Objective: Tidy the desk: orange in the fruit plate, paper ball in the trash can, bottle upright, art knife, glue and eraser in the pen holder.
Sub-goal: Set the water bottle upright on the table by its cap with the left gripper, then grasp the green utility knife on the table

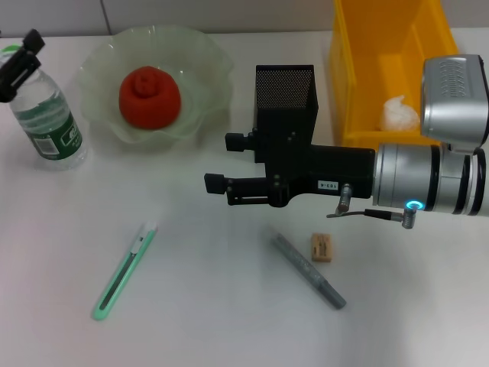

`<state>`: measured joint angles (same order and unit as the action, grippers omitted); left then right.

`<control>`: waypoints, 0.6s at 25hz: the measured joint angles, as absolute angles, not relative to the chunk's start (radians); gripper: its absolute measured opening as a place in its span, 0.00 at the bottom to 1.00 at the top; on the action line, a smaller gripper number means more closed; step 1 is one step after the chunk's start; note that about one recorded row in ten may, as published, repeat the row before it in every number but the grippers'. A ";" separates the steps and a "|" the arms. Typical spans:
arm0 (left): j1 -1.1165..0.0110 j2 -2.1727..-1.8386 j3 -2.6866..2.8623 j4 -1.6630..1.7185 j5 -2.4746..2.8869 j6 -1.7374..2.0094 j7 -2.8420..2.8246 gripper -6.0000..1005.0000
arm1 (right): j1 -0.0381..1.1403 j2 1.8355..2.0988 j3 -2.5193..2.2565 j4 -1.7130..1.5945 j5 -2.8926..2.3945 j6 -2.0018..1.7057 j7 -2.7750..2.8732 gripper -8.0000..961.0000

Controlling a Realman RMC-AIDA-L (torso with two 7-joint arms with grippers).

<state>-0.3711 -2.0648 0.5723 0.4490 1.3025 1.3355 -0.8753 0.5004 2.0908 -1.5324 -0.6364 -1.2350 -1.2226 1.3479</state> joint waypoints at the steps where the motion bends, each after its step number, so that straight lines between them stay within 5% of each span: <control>1: -0.371 -2.065 0.572 0.449 1.303 1.335 -0.875 0.74 | 0.500 2.091 -1.532 -0.636 -1.235 -1.223 1.348 0.88; 15: -0.332 -2.047 0.617 0.544 1.376 1.622 -1.100 0.75 | 0.487 2.086 -1.520 -0.642 -1.236 -1.270 1.337 0.88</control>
<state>-0.3320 -2.0466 0.6165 0.5436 1.3758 1.6222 -1.1002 0.4870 2.0860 -1.5201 -0.6415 -1.2360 -1.2697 1.3371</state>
